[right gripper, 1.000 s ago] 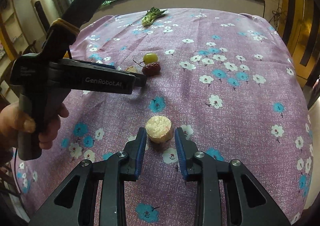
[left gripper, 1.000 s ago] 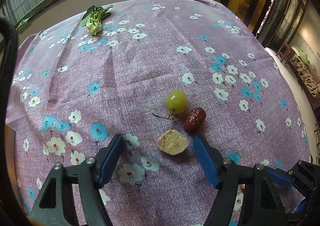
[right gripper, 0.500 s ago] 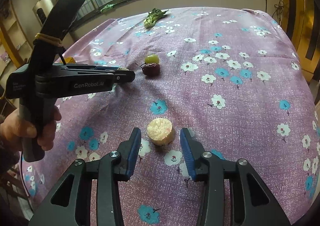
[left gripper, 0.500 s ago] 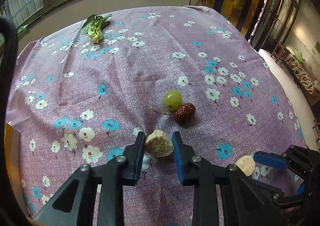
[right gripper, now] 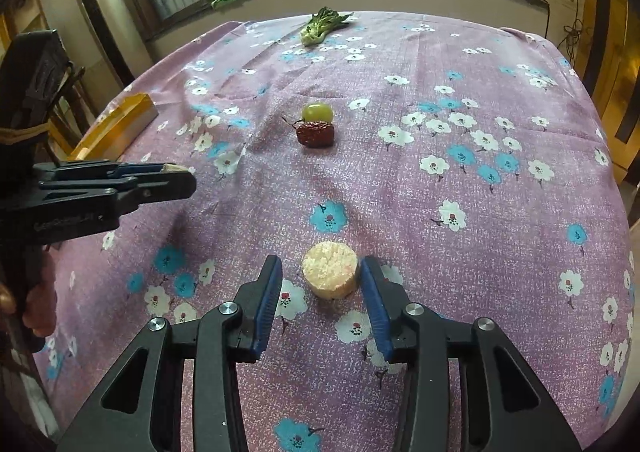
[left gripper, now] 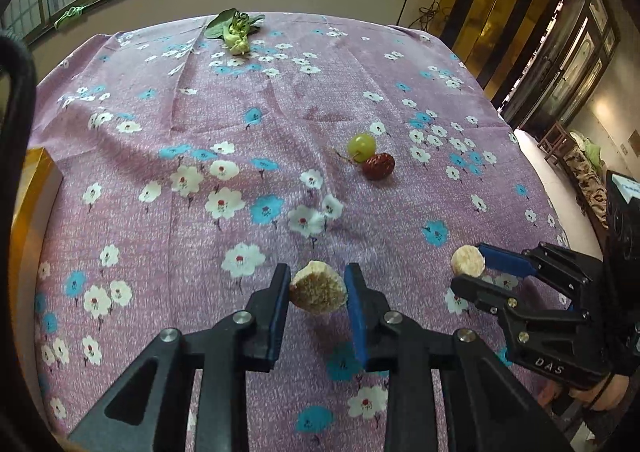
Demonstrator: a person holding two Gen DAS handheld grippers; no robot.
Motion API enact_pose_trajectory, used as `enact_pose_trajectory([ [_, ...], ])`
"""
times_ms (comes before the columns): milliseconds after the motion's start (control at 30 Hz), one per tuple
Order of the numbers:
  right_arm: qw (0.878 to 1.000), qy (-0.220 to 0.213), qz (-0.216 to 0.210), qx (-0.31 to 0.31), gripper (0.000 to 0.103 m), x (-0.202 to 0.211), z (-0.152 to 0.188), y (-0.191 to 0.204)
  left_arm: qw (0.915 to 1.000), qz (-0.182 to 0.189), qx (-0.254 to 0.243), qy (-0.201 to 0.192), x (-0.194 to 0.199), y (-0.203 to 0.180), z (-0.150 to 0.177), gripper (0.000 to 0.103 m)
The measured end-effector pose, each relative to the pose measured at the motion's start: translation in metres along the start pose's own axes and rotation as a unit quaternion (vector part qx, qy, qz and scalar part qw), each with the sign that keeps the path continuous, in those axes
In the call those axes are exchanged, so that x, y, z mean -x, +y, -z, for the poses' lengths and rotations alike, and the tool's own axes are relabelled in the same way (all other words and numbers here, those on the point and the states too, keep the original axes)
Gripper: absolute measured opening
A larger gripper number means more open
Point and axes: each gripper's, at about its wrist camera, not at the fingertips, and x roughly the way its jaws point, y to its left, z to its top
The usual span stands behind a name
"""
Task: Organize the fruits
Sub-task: 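Carry the cream slice and chunk into the tray and release both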
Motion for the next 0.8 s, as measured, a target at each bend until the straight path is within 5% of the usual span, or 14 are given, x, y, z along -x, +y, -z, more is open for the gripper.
enact_pose_trajectory([
  [67, 0.999, 0.0, 0.026, 0.022, 0.028, -0.002, 0.001, 0.005, 1.0, -0.002, 0.008, 0.0, 0.004, 0.004, 0.008, 0.03],
  [400, 0.998, -0.026, 0.042, 0.023, 0.028, 0.027, 0.002, 0.017, 0.9994, 0.002, 0.032, -0.007, 0.035, 0.028, 0.039, 0.03],
  [800, 0.999, -0.03, 0.033, 0.025, 0.028, 0.026, -0.004, 0.096, 0.9986, 0.035, 0.036, -0.016, 0.075, 0.076, 0.063, 0.03],
])
